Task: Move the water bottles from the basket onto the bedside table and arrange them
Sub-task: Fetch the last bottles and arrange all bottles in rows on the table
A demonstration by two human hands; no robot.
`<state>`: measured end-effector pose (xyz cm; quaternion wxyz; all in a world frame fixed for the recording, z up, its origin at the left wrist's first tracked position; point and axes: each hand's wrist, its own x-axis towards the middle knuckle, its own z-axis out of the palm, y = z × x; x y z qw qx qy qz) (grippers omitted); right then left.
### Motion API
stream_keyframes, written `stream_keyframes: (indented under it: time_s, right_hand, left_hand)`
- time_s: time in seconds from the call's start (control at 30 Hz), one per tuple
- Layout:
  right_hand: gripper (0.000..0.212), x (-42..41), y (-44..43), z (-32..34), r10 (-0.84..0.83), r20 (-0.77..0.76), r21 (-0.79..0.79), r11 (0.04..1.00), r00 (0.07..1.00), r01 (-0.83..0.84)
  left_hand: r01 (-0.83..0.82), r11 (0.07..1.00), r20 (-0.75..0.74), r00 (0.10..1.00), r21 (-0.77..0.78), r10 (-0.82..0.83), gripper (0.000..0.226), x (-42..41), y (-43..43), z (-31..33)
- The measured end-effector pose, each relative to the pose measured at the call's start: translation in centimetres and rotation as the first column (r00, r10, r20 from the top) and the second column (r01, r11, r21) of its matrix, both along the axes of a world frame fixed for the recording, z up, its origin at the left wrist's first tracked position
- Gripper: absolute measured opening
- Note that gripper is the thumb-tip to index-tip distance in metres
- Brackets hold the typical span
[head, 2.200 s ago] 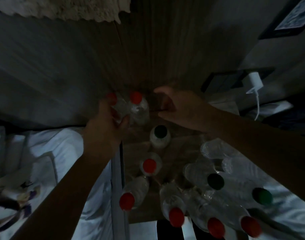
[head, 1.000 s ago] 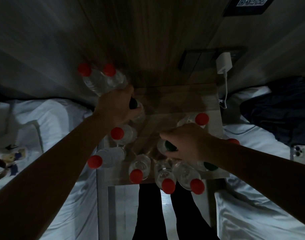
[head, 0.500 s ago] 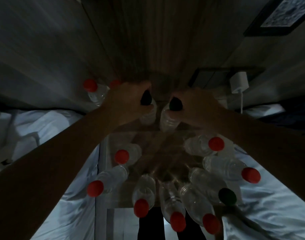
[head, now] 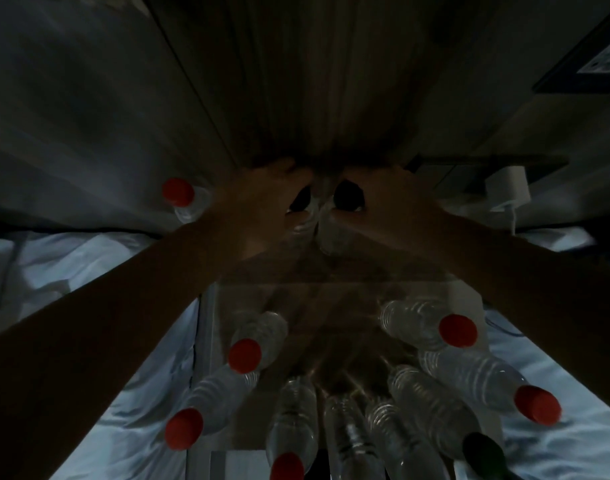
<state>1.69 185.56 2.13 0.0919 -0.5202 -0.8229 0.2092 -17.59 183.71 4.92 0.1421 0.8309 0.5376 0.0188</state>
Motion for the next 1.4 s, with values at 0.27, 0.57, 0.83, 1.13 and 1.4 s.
stream_keyframes:
  time_s: [0.27, 0.57, 0.83, 1.13, 1.4]
  right_hand:
    - [0.037, 0.5, -0.8, -0.9, -0.019, -0.081, 0.088, 0.996, 0.996, 0.027]
    - [0.06, -0.8, -2.6, -0.8, -0.542, -0.223, -0.507, 0.775, 0.81, 0.378]
    - [0.066, -3.8, -5.7, -3.4, -0.932, 0.141, -0.962, -0.049, -0.334, -0.269]
    - [0.074, -6.4, -3.1, -9.3, -0.941, -0.019, -0.87, 0.182, -0.339, -0.458]
    - [0.057, -6.6, -2.5, -10.5, -0.917, -0.089, -0.901, 0.24, -0.388, -0.36]
  left_hand:
    - [-0.041, 0.998, -0.124, 0.991, 0.041, 0.045, 0.042, 0.5, -0.3, -0.4]
    - [-0.219, 0.959, 0.231, 0.957, 0.178, 0.175, 0.026, -0.8, -5.6, 1.0]
    - [-0.187, 0.01, 0.053, -0.229, -0.982, 0.972, 0.03, -6.8, -8.0, -4.4]
    - [0.371, 0.23, -0.058, -0.624, -0.9, 0.78, 0.069, -8.5, -4.1, -9.5]
    - [0.328, 0.301, 0.054, -0.591, -0.895, 0.805, 0.064, -8.2, -2.6, -10.7]
